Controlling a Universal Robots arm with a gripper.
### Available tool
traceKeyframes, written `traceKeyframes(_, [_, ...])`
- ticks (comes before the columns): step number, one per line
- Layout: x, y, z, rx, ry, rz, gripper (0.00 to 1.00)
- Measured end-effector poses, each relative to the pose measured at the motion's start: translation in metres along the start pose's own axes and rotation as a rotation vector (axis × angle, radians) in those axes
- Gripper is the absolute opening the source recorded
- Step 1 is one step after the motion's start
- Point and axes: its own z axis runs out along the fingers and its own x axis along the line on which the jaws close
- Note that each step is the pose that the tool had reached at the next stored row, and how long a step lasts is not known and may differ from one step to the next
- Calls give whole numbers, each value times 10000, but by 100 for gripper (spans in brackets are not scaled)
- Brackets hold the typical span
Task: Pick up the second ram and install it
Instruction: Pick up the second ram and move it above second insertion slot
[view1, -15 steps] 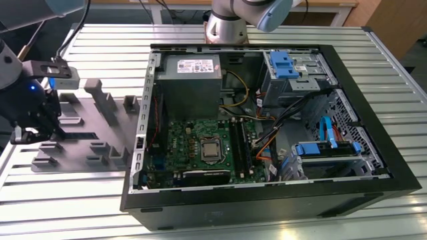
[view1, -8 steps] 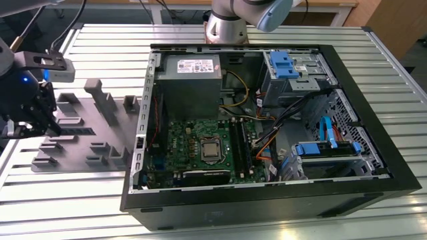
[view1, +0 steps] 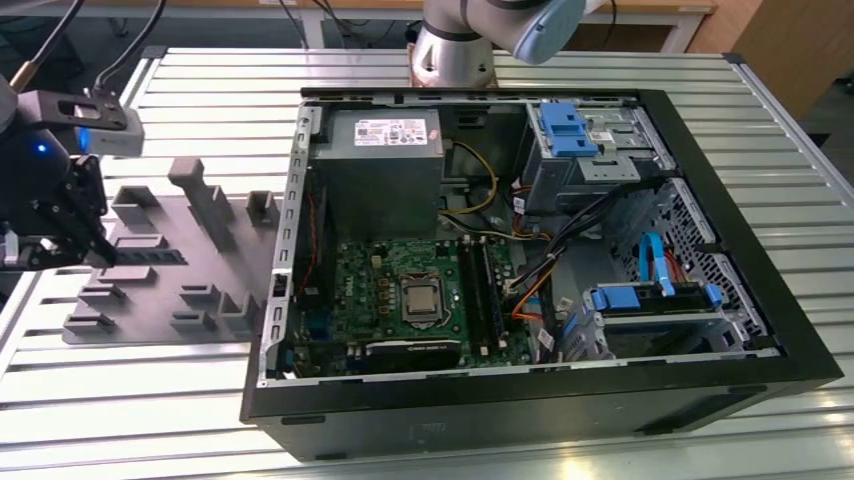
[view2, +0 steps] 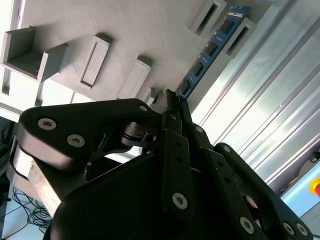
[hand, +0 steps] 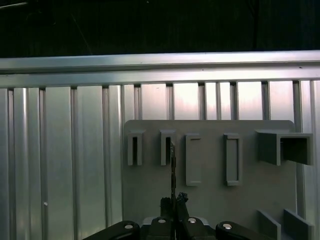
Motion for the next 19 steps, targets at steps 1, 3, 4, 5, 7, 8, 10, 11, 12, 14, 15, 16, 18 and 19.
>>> traceKeyframes(1, [0,0,-6,0,-1,-1,14])
traceKeyframes(3, [0,0,-14,2,-2,0,14])
traceKeyframes(4, [0,0,-20,1,0,-1,14])
traceKeyframes(5, [0,0,-24,1,0,0,14])
traceKeyframes(7, [0,0,-30,3,-2,-1,14])
traceKeyframes(8, [0,0,-33,2,-1,-1,14])
traceKeyframes(10, [0,0,-39,2,-1,-1,14])
traceKeyframes(11, [0,0,-42,1,-1,-1,14])
traceKeyframes(12, [0,0,-46,0,0,-1,14])
traceKeyframes(14, [-1,0,-56,-1,1,-1,14])
traceKeyframes(15, [-1,0,-62,-1,1,-1,14])
traceKeyframes(16, [-1,0,-69,0,0,-1,14])
traceKeyframes(18, [-2,0,-90,1,0,-2,14])
traceKeyframes(19, [-2,0,-104,1,0,-1,14])
